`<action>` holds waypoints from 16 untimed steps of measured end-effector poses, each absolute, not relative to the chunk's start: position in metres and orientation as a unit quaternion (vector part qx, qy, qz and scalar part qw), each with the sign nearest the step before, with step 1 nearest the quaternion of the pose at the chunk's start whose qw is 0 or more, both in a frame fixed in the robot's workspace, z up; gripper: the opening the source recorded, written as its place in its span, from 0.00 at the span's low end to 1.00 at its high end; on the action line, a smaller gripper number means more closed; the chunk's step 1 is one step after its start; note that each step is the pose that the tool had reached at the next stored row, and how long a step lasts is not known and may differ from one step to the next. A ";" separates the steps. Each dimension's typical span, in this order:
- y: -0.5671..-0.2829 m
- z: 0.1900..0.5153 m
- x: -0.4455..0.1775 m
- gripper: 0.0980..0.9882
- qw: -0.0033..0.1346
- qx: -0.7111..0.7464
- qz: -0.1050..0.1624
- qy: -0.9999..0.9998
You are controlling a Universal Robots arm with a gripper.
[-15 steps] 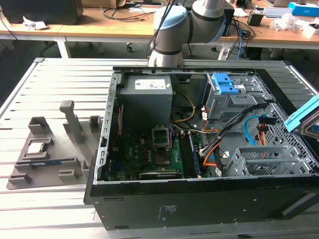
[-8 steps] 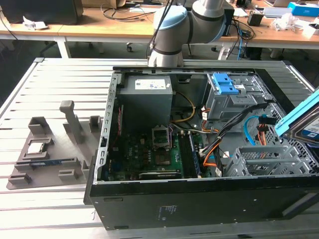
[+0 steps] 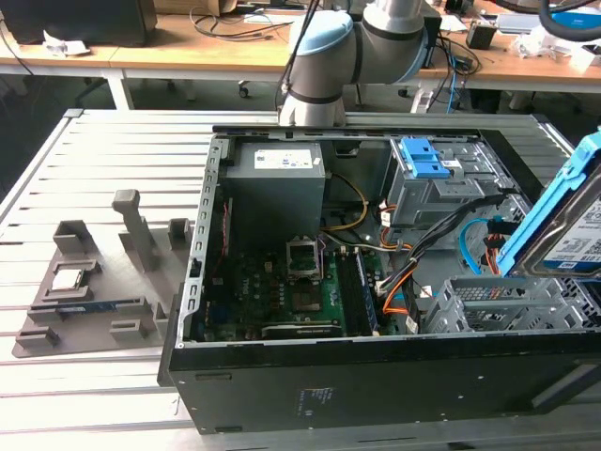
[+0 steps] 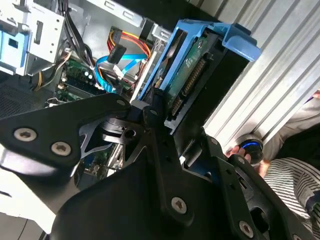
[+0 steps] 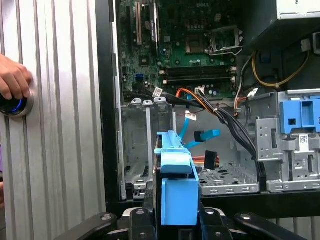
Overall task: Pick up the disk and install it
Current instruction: 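Pick up the disk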
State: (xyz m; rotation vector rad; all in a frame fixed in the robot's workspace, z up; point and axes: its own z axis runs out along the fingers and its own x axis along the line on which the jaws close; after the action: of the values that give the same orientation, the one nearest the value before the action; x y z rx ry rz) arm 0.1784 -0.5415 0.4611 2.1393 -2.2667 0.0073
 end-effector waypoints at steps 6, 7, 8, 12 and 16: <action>-0.541 0.456 0.172 0.30 0.013 0.686 0.002 -0.727; -0.541 0.456 0.172 0.30 0.013 0.686 0.003 -0.727; -0.541 0.456 0.172 0.30 0.013 0.686 0.002 -0.727; -0.541 0.456 0.167 0.30 0.012 0.686 0.003 -0.727; -0.542 0.463 0.156 0.30 0.009 0.686 0.006 -0.727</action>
State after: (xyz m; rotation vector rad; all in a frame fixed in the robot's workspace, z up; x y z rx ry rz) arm 0.1562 -0.5416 0.4633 2.1444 -2.2721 0.0184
